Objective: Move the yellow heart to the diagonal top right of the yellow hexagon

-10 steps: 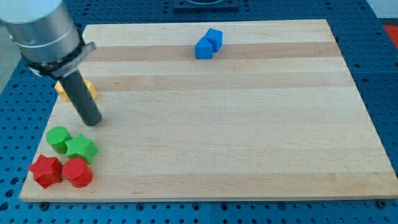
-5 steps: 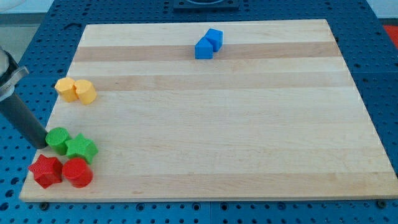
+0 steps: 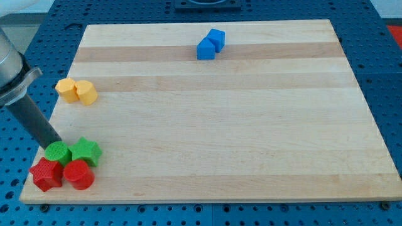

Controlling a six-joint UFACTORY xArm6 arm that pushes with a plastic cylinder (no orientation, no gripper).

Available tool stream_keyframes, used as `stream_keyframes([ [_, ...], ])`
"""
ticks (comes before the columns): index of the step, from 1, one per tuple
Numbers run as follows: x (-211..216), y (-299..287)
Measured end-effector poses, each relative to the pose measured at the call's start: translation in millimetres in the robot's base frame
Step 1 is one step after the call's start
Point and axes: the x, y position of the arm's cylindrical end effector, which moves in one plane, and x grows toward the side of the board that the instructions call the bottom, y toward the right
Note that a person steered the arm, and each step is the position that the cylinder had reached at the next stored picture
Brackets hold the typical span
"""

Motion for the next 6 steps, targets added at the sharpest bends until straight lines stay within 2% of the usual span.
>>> stream_keyframes([
  [1,-7,0],
  [5,-163,30],
  [6,-180,24],
])
